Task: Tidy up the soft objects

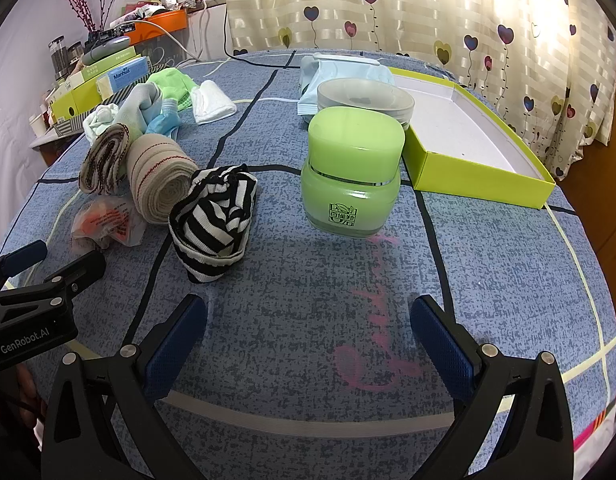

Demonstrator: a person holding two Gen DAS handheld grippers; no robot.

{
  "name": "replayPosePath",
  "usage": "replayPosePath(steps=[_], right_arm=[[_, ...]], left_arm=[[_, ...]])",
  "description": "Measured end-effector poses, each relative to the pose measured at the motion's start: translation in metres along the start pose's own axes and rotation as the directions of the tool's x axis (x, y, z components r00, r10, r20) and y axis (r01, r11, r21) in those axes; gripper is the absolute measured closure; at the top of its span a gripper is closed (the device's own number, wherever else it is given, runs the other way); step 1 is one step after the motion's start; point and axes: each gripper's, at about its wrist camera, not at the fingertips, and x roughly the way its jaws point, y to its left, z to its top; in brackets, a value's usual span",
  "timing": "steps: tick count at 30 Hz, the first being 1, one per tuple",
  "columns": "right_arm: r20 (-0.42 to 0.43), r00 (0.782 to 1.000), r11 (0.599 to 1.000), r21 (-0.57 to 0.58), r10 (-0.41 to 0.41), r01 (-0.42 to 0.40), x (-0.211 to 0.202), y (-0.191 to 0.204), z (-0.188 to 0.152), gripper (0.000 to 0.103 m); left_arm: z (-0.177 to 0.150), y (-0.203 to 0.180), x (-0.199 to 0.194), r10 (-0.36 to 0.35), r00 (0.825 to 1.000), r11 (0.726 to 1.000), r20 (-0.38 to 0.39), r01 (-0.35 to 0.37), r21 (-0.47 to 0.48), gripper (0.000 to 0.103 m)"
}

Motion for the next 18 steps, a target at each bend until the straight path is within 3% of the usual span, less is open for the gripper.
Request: replayPosePath(steps=[18], right_arm=[[-0.005, 0.999, 0.999, -0.028, 0.032, -0.032, -0.003, -0.001, 0.008, 0.003]], left_arm=[[0.007, 0.008, 0.001, -0.029, 0.999, 0.999, -0.038, 0.031, 0.038, 0.005]])
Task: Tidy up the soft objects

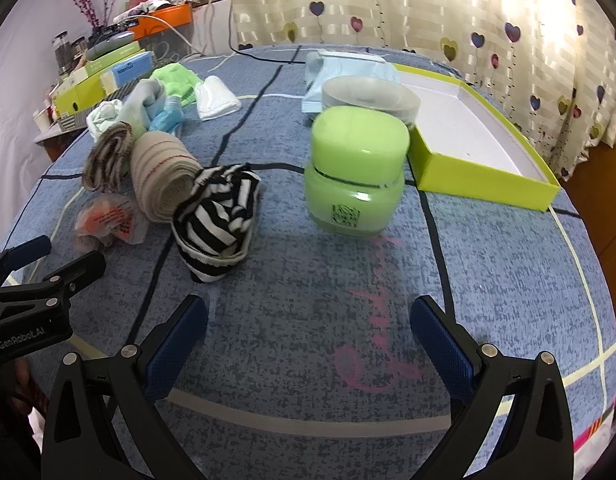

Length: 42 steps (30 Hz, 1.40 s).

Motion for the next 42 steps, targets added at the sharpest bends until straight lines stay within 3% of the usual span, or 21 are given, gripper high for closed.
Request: replayPosePath(steps=[3, 7, 14, 17, 20, 23, 28, 30, 32, 36, 42], right_arm=[[0.047, 0.999, 0.999, -0.033, 0.018, -0.016, -0.008, 0.005, 0.007, 0.003], [0.063, 0.996, 0.995, -0.087, 0.060, -0.055, -0.009, 0.015, 0.017, 0.004], [0.001, 0.989, 0.976, -0.160, 0.149, -0.147, 0.005, 0.026, 0.025, 0.029], [-0.013, 0.985, 0.970, -0.174, 0.171, -0.171, 0.010, 0.029, 0.023, 0.030], [-0.026, 0.982, 0.965, -0.185, 0.185, -0.187, 0.015, 0.032, 0.025, 0.032], [-0.038, 0.984, 0.966, -0.189, 0.172, -0.176, 0.020, 0.034, 0.027, 0.041], [-0.041, 0.986, 0.969, -0.182, 0.160, -0.165, 0.023, 0.032, 0.027, 0.055], [-0.040, 0.986, 0.969, -0.181, 0.161, -0.165, 0.023, 0.031, 0.027, 0.059], [-0.037, 0.986, 0.969, -0.181, 0.166, -0.169, 0.023, 0.030, 0.028, 0.070], [-0.025, 0.986, 0.969, -0.184, 0.162, -0.164, 0.022, 0.031, 0.028, 0.081], [-0.002, 0.985, 0.971, -0.167, 0.172, -0.170, 0.016, 0.025, 0.030, 0.091]], left_arm=[[0.004, 0.003, -0.005, 0.012, 1.000, 1.000, 0.018, -0.012, 0.016, 0.006], [0.012, 0.006, -0.013, -0.025, 0.999, 1.000, 0.044, 0.024, 0.014, 0.006], [0.022, -0.003, -0.008, -0.137, 0.990, 0.988, 0.019, 0.135, 0.072, 0.013], [0.023, -0.011, -0.002, -0.148, 0.989, 0.983, 0.013, 0.145, 0.113, 0.015], [0.024, -0.018, 0.003, -0.156, 0.988, 0.977, -0.001, 0.154, 0.144, 0.021], [0.026, -0.021, 0.008, -0.155, 0.988, 0.976, -0.013, 0.155, 0.152, 0.029], [0.027, -0.022, 0.011, -0.152, 0.988, 0.975, -0.015, 0.152, 0.159, 0.033], [0.027, -0.024, 0.012, -0.164, 0.986, 0.973, -0.015, 0.164, 0.164, 0.047], [0.027, -0.025, 0.012, -0.163, 0.987, 0.973, -0.012, 0.162, 0.166, 0.049], [0.028, -0.026, 0.012, -0.167, 0.986, 0.972, -0.008, 0.166, 0.167, 0.059], [0.029, -0.029, 0.010, -0.176, 0.984, 0.971, -0.007, 0.175, 0.162, 0.070]])
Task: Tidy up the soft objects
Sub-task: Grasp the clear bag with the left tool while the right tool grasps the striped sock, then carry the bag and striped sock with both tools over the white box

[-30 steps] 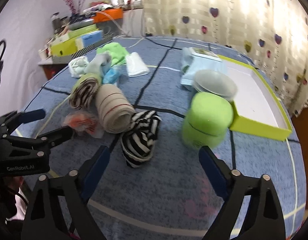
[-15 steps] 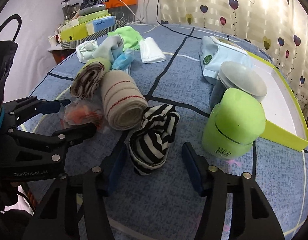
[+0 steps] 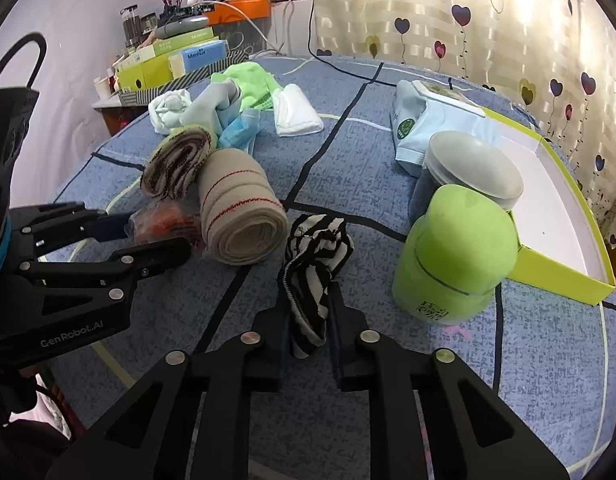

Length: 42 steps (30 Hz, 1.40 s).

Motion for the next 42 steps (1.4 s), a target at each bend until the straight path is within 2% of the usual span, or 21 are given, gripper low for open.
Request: replayPosePath(steps=[4, 11, 18, 20, 23, 28, 33, 38, 42], right_arm=[[0.018, 1.000, 1.000, 0.002, -0.006, 0.005, -0.010, -0.004, 0.001, 0.092], [0.069, 0.998, 1.000, 0.018, -0.015, 0.014, -0.033, -0.011, 0.005, 0.093], [0.108, 0.994, 1.000, 0.030, -0.009, 0.006, -0.054, -0.019, 0.012, 0.093], [0.111, 0.994, 0.999, 0.033, -0.010, 0.006, -0.057, -0.021, 0.013, 0.093], [0.118, 0.993, 0.999, 0.035, -0.012, 0.007, -0.060, -0.023, 0.014, 0.093], [0.131, 0.991, 0.999, 0.040, -0.012, 0.007, -0.066, -0.026, 0.016, 0.093], [0.143, 0.989, 0.999, 0.050, -0.026, 0.019, -0.074, -0.032, 0.023, 0.093], [0.154, 0.986, 0.995, 0.081, -0.063, 0.051, -0.081, -0.050, 0.035, 0.093], [0.156, 0.982, 0.990, 0.111, -0.107, 0.091, -0.084, -0.071, 0.043, 0.093]], left_arm=[[0.000, 0.000, -0.009, -0.034, 0.999, 0.999, 0.005, 0.034, -0.012, 0.072], [0.011, -0.003, -0.039, -0.063, 0.996, 0.998, 0.055, 0.064, -0.002, 0.072], [0.021, -0.004, -0.058, -0.171, 0.983, 0.985, 0.069, 0.173, -0.014, 0.072], [0.023, -0.004, -0.063, -0.165, 0.983, 0.986, 0.078, 0.166, -0.011, 0.072], [0.025, -0.002, -0.069, -0.194, 0.978, 0.980, 0.077, 0.196, -0.016, 0.072], [0.033, -0.003, -0.076, -0.161, 0.982, 0.987, 0.100, 0.161, 0.005, 0.072], [0.055, -0.010, -0.076, -0.162, 0.980, 0.987, 0.118, 0.158, 0.039, 0.072], [0.090, -0.015, -0.061, -0.216, 0.970, 0.976, 0.111, 0.214, 0.025, 0.072], [0.117, -0.027, -0.045, -0.238, 0.965, 0.971, 0.105, 0.233, 0.058, 0.072]])
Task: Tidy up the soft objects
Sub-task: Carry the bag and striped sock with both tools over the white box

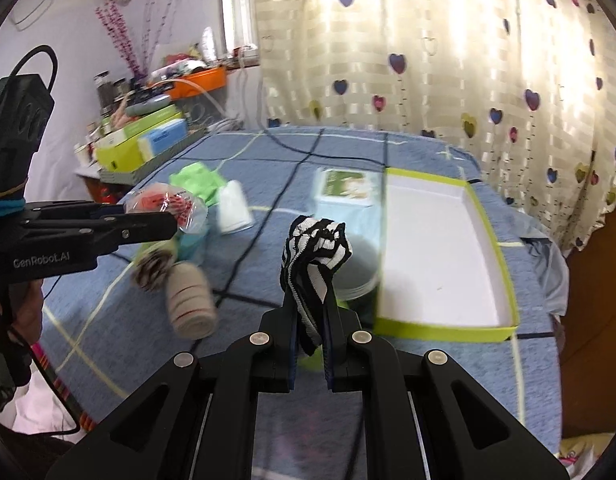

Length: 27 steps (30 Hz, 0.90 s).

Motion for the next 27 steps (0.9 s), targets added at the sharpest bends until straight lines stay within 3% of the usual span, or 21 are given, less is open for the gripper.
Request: replayPosePath(steps=[5, 14, 21, 27], right_arm=[[-0.004, 0.997, 0.995, 0.057, -0.076, 0.076, 0.008, -0.037, 0.012, 0.093], [-0.091, 0.981, 0.975, 0.129, -0.169, 0.180, 0.048, -0.100, 0.017, 0.093], [-0.165, 0.967, 0.968, 0.126, -0.193, 0.215, 0.076, -0.117, 0.011, 0.093], [-0.215, 0.955, 0.961, 0.143, -0.202, 0.236, 0.092, -0.129, 0.006, 0.093]], left_arm=[[0.035, -0.015, 0.026, -0.045, 0.999, 0.999, -0.006, 0.045, 0.030, 0.072], [0.087, -0.067, 0.090, -0.120, 0.992, 0.985, -0.050, 0.125, 0.120, 0.072], [0.096, -0.096, 0.140, -0.150, 0.979, 0.971, -0.135, 0.171, 0.166, 0.072], [0.096, -0.114, 0.173, -0.131, 0.972, 0.965, -0.196, 0.170, 0.200, 0.072]])
